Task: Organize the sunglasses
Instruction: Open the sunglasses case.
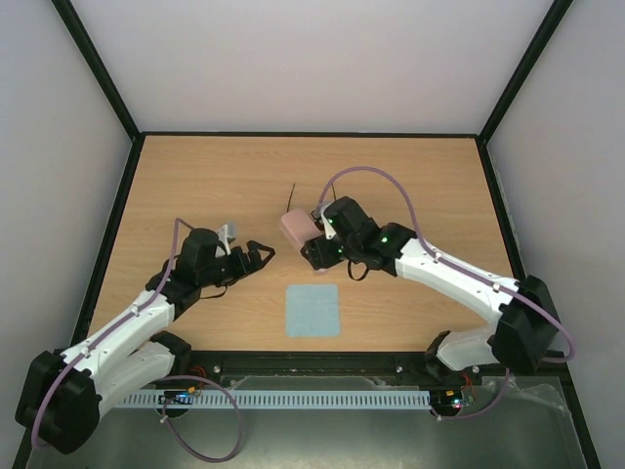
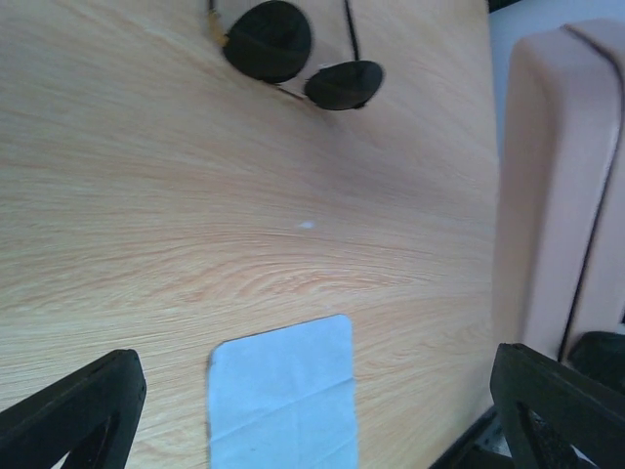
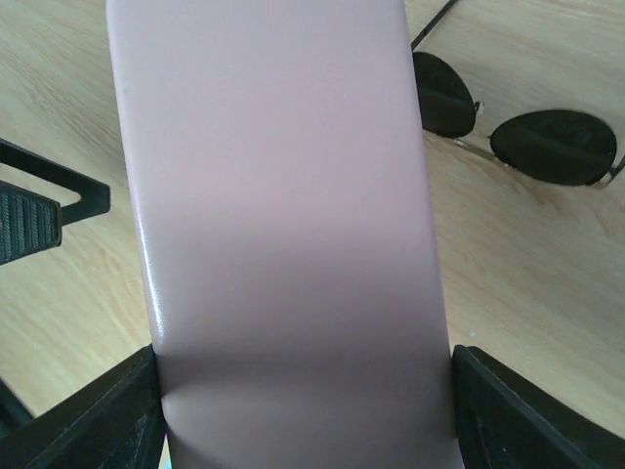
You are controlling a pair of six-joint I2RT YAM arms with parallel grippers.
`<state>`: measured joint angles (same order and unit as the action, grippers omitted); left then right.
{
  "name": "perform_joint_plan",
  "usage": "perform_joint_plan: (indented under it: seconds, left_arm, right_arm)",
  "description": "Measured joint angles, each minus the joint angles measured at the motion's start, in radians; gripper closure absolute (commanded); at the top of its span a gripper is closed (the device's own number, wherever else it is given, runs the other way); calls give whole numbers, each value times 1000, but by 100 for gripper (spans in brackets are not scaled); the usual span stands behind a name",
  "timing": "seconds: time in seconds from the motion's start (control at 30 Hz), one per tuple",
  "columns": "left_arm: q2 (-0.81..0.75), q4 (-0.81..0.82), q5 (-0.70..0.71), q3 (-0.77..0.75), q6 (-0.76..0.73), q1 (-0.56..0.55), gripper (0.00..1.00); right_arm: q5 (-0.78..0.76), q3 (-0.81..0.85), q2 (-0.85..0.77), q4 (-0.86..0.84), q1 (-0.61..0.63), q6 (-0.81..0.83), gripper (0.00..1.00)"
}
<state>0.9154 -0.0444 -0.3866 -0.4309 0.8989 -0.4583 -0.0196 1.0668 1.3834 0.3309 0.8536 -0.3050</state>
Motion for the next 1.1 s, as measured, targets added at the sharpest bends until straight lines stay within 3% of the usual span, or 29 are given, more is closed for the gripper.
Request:
perform_joint_plan:
  seconds: [0.23,0.6,0.8,1.1]
  left_arm:
    - [-34,17,-31,-49,53,-40,0]
    - [-66,137,-58,-58,172,-112,1]
    - [-6,197,-47,-69,202,-190,0]
    - [119,282,2,-96,226,-259,0]
  right_arm:
    - [101,-95,-95,-28,-28,-170,39]
    - [476,-370,-272,-332,-261,-517,39]
    - [591,-409,-280,-453,-270,-630,39]
    - [642,-438,-304,-525,-270,-691,40]
